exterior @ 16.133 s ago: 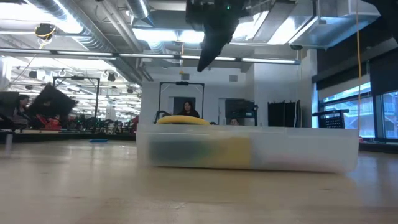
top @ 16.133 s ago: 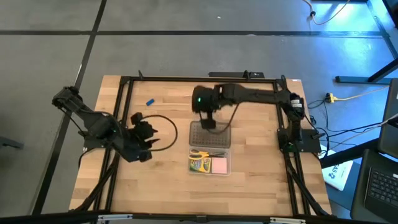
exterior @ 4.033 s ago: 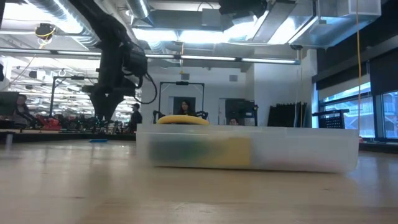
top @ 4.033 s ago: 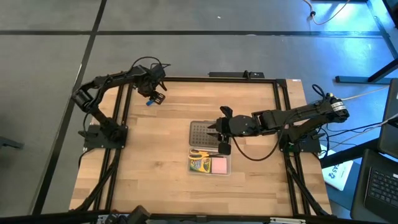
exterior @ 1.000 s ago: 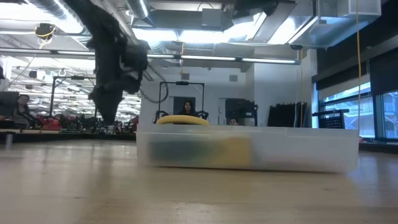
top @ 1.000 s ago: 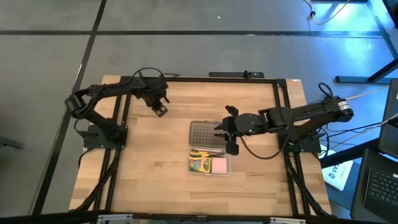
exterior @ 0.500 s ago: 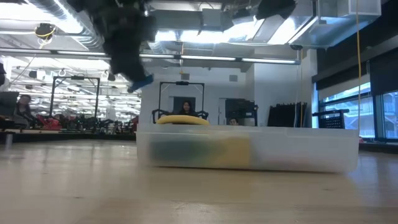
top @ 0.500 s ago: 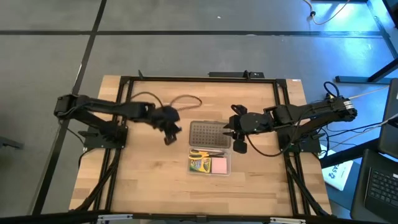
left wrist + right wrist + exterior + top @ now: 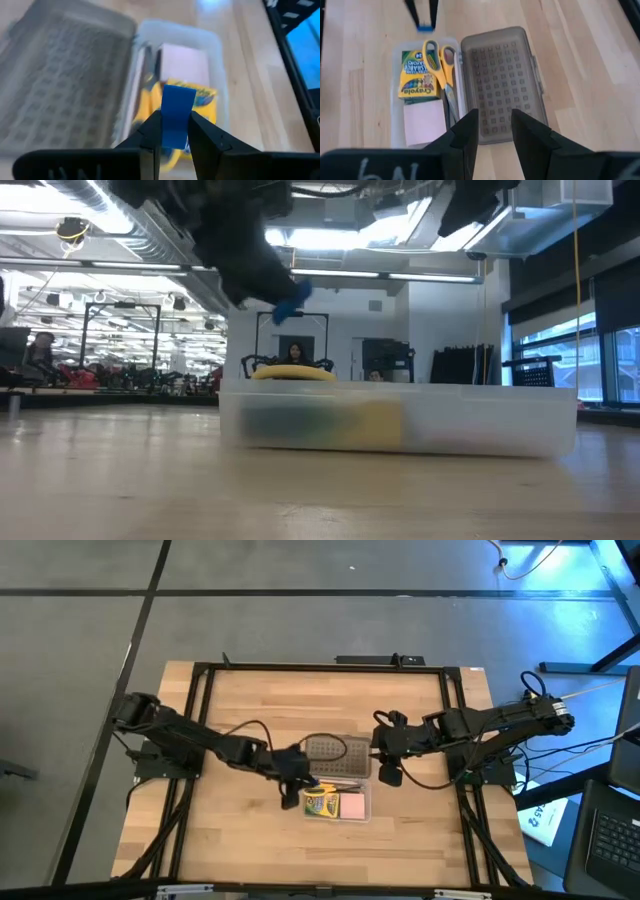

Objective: Pack school essentials
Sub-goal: Put the blue eraser into the transparent supply box

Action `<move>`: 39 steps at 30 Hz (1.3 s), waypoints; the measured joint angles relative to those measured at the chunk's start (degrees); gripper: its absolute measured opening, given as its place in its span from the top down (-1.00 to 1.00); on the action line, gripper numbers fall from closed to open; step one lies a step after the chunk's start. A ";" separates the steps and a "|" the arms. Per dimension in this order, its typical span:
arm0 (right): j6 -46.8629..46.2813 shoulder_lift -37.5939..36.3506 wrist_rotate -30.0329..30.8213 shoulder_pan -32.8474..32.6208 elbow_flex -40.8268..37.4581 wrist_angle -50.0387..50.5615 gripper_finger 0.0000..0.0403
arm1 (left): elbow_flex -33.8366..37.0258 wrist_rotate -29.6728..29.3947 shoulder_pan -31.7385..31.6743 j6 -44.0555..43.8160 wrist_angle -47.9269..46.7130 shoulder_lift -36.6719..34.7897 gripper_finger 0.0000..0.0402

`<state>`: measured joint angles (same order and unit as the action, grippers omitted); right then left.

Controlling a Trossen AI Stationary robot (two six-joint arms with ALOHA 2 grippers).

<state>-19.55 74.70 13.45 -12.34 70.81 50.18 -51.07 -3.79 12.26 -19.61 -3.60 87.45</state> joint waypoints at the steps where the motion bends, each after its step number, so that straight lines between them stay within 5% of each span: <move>1: 0.02 0.00 0.00 0.00 0.00 -0.13 0.41 | 0.00 0.42 0.31 0.40 2.06 1.22 0.66; 12: -1.33 0.00 0.00 0.00 0.00 -0.20 0.41 | 0.00 3.43 2.44 0.36 10.61 10.25 0.66; 26: -2.88 0.00 -0.01 0.00 0.00 -0.20 0.41 | 0.00 4.60 2.41 -4.35 10.58 10.63 0.66; 39: -4.17 0.00 0.00 0.00 0.00 -0.20 0.41 | 0.00 8.56 2.74 -0.02 10.22 10.63 0.66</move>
<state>-23.73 74.70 13.45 -12.34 70.81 49.98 -51.07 4.78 15.00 -19.64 6.62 98.08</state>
